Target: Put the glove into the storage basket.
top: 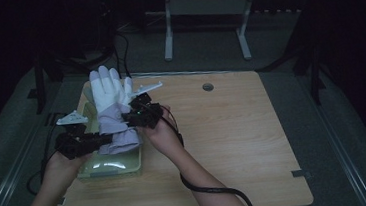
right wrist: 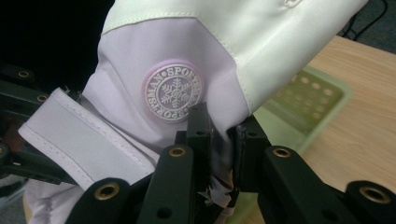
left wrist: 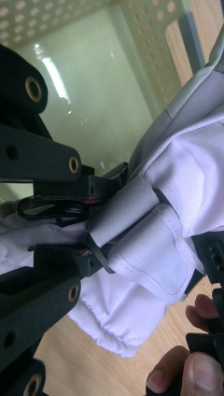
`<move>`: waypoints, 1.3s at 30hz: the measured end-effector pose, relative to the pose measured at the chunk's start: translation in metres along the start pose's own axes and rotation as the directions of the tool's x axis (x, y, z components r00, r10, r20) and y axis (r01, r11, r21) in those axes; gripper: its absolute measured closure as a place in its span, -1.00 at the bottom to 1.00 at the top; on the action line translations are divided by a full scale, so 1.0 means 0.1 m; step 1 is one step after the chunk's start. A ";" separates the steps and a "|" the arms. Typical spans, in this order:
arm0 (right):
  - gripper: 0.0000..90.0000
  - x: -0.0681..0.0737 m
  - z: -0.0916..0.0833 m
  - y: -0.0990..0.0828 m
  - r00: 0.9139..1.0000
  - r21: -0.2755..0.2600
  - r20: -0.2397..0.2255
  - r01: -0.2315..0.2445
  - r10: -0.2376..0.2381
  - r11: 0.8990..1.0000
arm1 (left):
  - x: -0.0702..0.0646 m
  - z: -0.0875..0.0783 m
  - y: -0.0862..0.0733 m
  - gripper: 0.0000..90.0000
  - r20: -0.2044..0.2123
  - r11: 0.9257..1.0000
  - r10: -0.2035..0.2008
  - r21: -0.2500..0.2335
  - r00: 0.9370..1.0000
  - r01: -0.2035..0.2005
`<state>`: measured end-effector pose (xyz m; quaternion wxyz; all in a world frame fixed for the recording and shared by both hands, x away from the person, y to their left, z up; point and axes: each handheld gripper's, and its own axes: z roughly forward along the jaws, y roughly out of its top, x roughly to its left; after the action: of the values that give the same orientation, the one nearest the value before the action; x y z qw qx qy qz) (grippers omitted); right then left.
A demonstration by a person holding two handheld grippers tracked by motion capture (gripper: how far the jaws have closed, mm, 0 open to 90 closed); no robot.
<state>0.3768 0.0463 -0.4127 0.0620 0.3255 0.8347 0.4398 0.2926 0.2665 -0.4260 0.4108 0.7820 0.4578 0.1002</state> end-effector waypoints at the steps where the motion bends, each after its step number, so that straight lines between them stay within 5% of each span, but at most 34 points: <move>1: 0.77 0.03 0.06 0.00 1.000 -0.003 -0.005 -0.006 0.006 1.000 | 0.03 -0.01 -0.02 0.63 0.001 1.000 -0.002 0.002 1.000 0.002; 12: 0.77 0.07 0.48 -0.13 1.000 0.050 0.000 -0.027 0.027 0.998 | 0.31 0.16 -0.27 0.63 0.015 0.997 -0.057 0.048 0.998 0.056; 19: 0.77 0.01 0.72 -0.30 0.999 0.132 0.011 -0.043 0.042 0.990 | 0.41 0.37 -0.44 0.63 0.030 0.988 -0.112 0.112 0.993 0.108; 30: 0.77 0.04 1.04 -0.39 0.997 0.263 0.073 -0.024 0.005 0.965 | 0.52 0.63 -0.54 0.61 -0.042 0.952 -0.195 0.232 0.980 0.200; 39: 0.75 0.11 1.16 -0.42 0.996 0.329 0.090 -0.014 -0.016 0.944 | 0.52 0.70 -0.57 0.57 -0.071 0.924 -0.204 0.316 0.976 0.216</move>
<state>0.3933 0.1162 -0.5134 0.0450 0.3506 0.8929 0.2788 0.3232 0.2827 -0.5239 0.2776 0.7830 0.5566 -0.0063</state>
